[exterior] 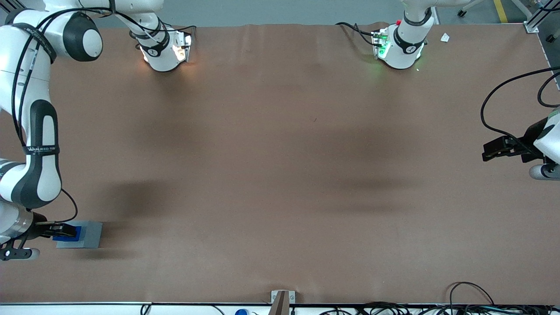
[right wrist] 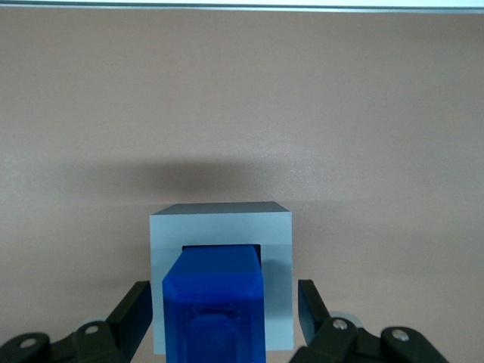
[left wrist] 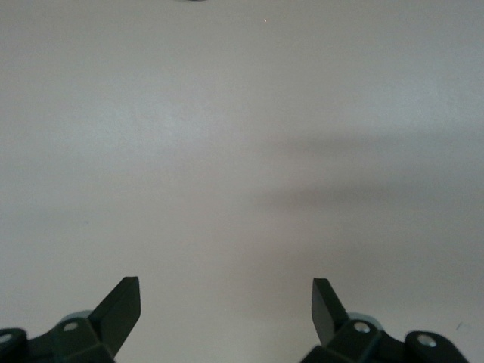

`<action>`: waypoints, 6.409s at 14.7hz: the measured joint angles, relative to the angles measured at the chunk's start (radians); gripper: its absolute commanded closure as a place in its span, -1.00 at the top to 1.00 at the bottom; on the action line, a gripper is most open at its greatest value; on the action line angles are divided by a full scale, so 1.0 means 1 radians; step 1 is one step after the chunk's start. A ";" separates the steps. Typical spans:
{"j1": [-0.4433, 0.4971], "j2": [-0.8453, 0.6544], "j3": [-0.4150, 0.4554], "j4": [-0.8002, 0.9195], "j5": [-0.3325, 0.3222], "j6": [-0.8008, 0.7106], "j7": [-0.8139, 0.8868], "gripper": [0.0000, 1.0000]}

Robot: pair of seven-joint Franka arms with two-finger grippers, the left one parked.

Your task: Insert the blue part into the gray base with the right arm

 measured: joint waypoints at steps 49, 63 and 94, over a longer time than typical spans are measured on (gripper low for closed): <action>0.209 -0.223 0.012 -0.320 0.006 -0.002 0.259 -0.99; 0.206 -0.196 0.006 -0.468 0.006 0.217 0.282 -0.99; 0.199 -0.622 0.001 -0.427 0.005 -0.249 0.292 1.00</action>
